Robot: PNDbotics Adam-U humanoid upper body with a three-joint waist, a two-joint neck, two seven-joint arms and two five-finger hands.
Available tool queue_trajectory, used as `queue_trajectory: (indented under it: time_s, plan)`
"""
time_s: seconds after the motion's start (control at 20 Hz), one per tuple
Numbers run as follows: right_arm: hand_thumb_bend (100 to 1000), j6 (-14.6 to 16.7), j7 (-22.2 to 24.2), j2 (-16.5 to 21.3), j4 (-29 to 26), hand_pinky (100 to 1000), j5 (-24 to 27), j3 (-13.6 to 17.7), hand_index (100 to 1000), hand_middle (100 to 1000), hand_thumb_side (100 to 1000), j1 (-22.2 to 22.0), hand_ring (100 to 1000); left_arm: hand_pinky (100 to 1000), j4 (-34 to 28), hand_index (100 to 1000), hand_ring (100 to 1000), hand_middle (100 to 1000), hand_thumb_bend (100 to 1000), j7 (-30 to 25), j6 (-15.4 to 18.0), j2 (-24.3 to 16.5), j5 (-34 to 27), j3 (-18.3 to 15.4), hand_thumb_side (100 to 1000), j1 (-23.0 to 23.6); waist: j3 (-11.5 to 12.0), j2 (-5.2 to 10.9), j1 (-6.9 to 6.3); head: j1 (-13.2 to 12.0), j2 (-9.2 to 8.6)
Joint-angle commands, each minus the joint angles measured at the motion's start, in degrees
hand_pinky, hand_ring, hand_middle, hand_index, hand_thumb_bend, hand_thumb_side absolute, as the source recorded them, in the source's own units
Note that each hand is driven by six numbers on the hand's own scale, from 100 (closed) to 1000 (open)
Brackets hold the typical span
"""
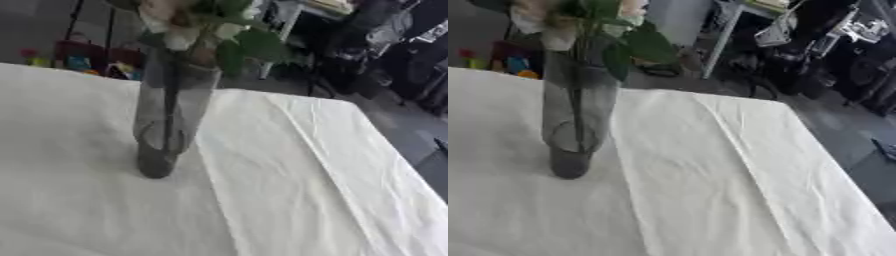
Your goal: Arrange flowers into the vase.
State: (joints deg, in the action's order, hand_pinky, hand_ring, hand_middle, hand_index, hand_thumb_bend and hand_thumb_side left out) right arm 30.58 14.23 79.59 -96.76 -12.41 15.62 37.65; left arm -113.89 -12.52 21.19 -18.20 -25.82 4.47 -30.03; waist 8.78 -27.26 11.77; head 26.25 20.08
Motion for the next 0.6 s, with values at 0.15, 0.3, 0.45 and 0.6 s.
queue_trajectory:
  time_s: [0.15,0.3,0.45,0.6]
  plan:
    - [603,-0.44,-2.49,4.03,-1.02,1000,2.98,3.89,1000,1000,475,-2.06,1000,783,-0.71,855,698,719,100,0.69,0.21,-0.56,0.13,-0.50,907,-0.32,-1.20,1.75,-0.59,-0.26,-0.51]
    - [601,-0.63,-4.43,4.12,-1.82,1000,4.56,5.32,1000,1000,493,-3.43,1000,783,-0.71,855,699,719,100,0.95,0.31,-0.62,0.13,-0.70,907,-0.21,-1.78,1.90,-0.87,-0.48,-0.46]
    - [474,-1.17,-7.83,3.82,-2.84,983,6.54,6.77,1000,1000,675,-4.39,1000,783,-0.71,855,699,719,100,1.22,0.50,-0.68,0.07,-0.91,904,-0.13,-2.10,2.06,-1.18,-0.81,-0.24]
    - [250,-4.61,-23.92,2.23,-3.86,802,15.48,10.39,978,901,879,-3.32,891,783,-0.71,855,700,720,100,1.63,0.82,-0.73,0.00,-1.28,903,0.09,-2.59,2.27,-1.66,-1.91,0.23]
